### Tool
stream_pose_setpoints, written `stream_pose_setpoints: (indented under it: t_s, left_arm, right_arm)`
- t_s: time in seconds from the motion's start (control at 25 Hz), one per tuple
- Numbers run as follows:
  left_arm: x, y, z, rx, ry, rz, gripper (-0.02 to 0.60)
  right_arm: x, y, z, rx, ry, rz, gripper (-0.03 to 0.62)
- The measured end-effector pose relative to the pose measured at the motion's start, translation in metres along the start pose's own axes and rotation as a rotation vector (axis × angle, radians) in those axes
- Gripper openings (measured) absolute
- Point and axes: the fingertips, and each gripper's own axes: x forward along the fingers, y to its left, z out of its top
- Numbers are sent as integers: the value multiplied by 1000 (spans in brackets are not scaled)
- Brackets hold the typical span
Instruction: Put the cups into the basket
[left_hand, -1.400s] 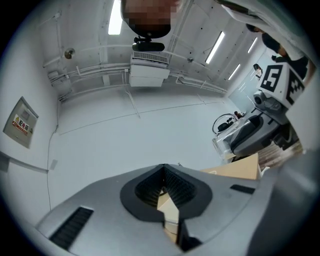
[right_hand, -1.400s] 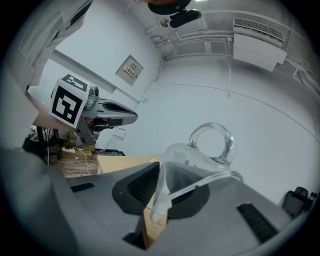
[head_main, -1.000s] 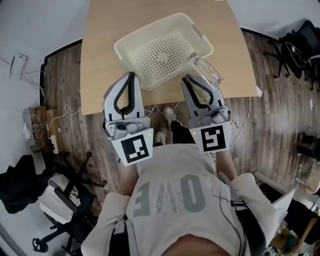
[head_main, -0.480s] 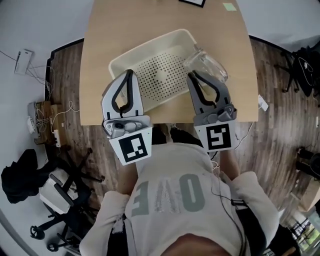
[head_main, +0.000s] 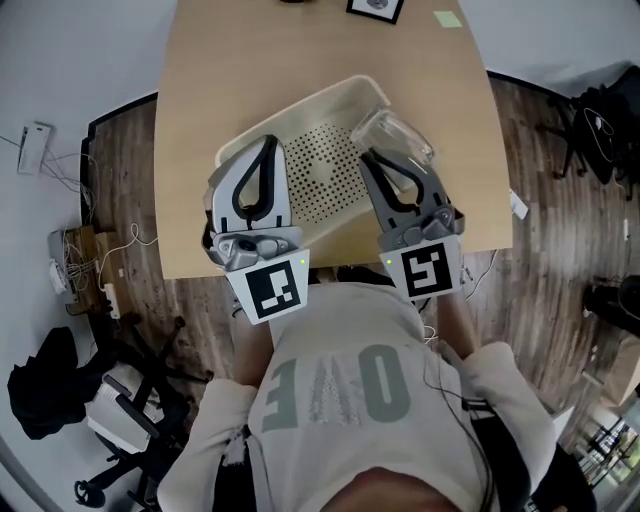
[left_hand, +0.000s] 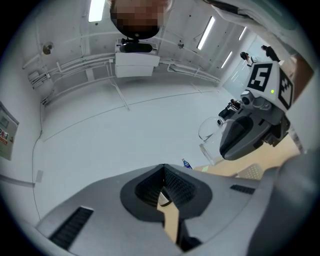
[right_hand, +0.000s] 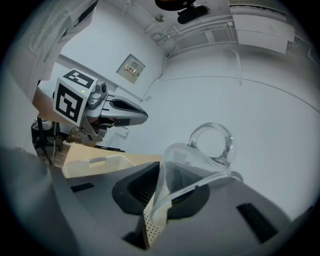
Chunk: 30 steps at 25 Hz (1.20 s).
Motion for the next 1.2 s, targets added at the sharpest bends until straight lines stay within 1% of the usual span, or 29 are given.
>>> stream_pose_setpoints:
  t_s: [0.08, 0.2, 0.28, 0.4, 0.48, 0.52, 0.6, 0.68, 0.84, 1.08, 1.2]
  left_arm:
    - [5, 7, -1, -10, -17, 3, 8]
    - [8, 17, -12, -40, -12, 6, 8]
    - [7, 22, -18, -37, -11, 6, 8]
    - [8, 28, -25, -46, -21, 12, 8]
    - [10, 28, -32, -63, -25, 17, 8]
    - [11, 28, -35, -74, -29, 19, 8]
    - [12, 28, -40, -92, -37, 21, 8]
    - [12, 28, -45, -98, -31, 20, 8]
    - [10, 29, -53, -110, -14, 23, 8]
    - [11, 35, -67, -131, 7, 46, 8]
    - [10, 36, -75, -138, 17, 52, 8]
  right_arm:
    - [8, 1, 2, -30, 13, 17, 31]
    - [21, 11, 0, -77, 50, 64, 31]
    - [31, 21, -2, -123, 83, 96, 31]
    - [49, 36, -13, -253, 162, 140, 31]
    - [60, 47, -28, -351, 228, 175, 31]
    - [65, 52, -37, -379, 251, 202, 31]
    - [77, 65, -56, -384, 291, 280, 31]
    - [88, 76, -74, -386, 353, 373, 31]
    - [101, 97, -112, -449, 496, 556, 31]
    - [111, 115, -153, -525, 644, 751, 31]
    - [110, 122, -165, -572, 712, 828, 31]
